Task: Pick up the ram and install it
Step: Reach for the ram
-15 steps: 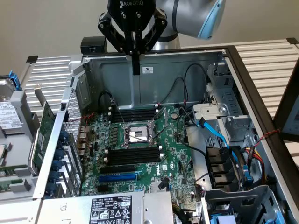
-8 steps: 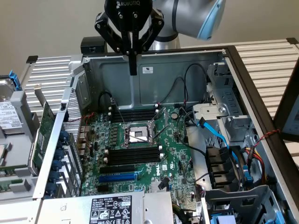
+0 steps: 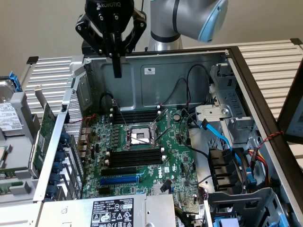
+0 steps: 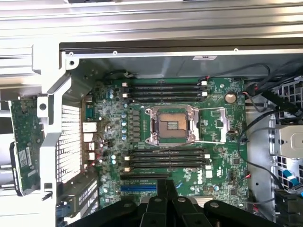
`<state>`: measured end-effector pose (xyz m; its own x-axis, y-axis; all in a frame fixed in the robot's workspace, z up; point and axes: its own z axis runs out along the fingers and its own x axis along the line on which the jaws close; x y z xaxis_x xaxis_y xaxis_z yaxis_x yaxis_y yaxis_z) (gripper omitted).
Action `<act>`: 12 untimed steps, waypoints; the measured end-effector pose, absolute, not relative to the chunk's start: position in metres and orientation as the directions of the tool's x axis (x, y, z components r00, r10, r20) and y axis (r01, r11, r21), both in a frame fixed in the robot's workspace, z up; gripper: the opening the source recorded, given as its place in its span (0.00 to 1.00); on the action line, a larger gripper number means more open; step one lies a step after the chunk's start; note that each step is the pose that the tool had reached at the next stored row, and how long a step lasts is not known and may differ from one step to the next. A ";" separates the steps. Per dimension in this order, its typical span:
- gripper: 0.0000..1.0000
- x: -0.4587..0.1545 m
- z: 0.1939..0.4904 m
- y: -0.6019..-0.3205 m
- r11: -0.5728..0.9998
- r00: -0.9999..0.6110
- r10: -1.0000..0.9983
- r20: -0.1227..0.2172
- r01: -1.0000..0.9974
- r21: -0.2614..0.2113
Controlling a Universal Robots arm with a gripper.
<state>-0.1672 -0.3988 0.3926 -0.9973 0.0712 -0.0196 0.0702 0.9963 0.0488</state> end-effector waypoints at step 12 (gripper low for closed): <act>0.10 -0.222 0.393 -0.399 0.996 -0.997 0.071 -0.026 0.070 0.049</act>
<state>-0.2216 -0.3988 0.3926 -0.9971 0.0712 -0.0255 0.0699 0.9963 0.0492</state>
